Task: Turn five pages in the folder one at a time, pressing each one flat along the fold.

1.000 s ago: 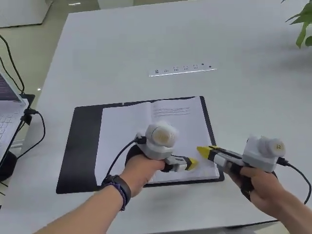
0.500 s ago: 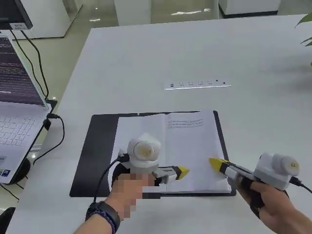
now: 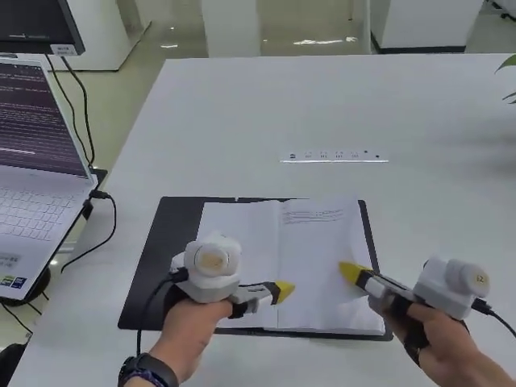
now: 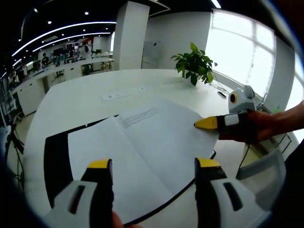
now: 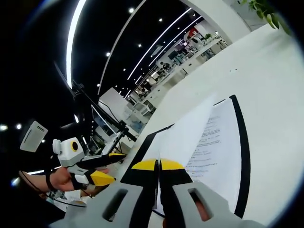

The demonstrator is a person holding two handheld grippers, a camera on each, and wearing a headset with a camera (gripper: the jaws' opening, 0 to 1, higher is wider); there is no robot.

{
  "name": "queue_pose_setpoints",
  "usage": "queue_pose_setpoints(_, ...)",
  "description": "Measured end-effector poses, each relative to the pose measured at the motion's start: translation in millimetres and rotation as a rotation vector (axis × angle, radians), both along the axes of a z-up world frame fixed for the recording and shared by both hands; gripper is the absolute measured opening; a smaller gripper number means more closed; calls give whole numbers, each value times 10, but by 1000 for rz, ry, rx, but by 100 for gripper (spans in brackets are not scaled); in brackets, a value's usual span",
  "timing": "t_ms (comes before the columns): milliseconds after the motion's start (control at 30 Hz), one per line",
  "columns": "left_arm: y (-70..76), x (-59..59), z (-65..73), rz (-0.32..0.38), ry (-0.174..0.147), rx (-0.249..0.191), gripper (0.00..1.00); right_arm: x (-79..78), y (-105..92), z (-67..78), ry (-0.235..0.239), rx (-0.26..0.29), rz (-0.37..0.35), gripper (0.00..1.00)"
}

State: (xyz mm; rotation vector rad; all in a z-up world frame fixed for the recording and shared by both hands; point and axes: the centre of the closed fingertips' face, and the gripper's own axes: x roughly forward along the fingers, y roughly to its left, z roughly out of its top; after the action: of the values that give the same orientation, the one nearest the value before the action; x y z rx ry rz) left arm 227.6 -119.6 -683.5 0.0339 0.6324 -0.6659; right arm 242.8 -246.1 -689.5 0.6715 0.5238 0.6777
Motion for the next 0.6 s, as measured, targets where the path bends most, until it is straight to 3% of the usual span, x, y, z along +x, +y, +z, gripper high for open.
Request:
queue_pose_setpoints(200, 167, -11, 60, 29, -14, -7, 70, 14, 225, 121, -20, 30, 14, 0)
queue_pose_setpoints(600, 584, -79, 159, 126, -39, -17, 71, 6, 626, 201, -26, 47, 79, 0)
